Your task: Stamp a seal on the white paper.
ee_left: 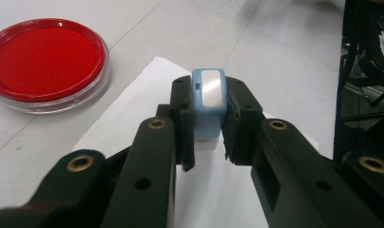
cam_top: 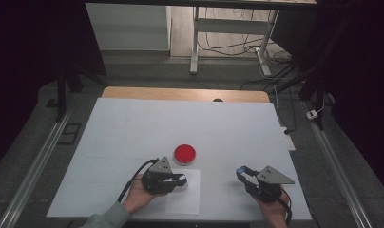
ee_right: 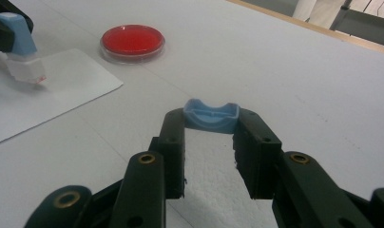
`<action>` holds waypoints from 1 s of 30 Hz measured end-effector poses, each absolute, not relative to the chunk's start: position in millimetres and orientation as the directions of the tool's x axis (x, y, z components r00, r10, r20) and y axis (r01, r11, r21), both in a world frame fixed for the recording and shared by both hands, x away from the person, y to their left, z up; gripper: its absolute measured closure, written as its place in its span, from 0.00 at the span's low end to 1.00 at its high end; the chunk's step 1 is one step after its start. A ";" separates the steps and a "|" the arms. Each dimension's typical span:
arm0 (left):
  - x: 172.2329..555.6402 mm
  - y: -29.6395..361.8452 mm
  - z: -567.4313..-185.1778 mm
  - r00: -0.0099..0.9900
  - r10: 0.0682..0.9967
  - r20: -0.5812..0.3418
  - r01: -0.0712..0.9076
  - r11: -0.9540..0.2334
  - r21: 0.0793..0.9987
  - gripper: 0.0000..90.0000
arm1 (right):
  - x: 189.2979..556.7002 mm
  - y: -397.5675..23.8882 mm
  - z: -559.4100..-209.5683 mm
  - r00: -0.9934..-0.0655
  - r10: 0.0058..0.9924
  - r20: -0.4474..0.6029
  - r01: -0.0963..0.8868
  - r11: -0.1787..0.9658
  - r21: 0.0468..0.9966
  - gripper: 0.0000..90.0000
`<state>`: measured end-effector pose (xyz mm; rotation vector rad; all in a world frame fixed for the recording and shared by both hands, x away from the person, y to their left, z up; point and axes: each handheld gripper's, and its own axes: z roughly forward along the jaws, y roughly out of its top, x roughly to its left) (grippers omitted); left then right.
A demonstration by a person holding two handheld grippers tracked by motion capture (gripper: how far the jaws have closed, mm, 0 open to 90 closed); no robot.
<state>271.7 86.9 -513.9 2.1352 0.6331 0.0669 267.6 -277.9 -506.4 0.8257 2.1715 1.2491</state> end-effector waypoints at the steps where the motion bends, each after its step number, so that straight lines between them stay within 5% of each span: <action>1: 271.7 86.7 -514.1 0.869 0.462 -0.178 0.415 -0.482 0.772 0.84 | 267.7 -278.0 -506.4 -0.692 0.712 -0.119 0.255 0.395 0.882 0.72; 30: 271.2 82.4 -520.6 0.870 0.472 -0.140 0.399 -0.508 0.764 0.84 | 267.5 -278.2 -506.1 -0.692 0.712 -0.120 0.255 0.397 0.882 0.72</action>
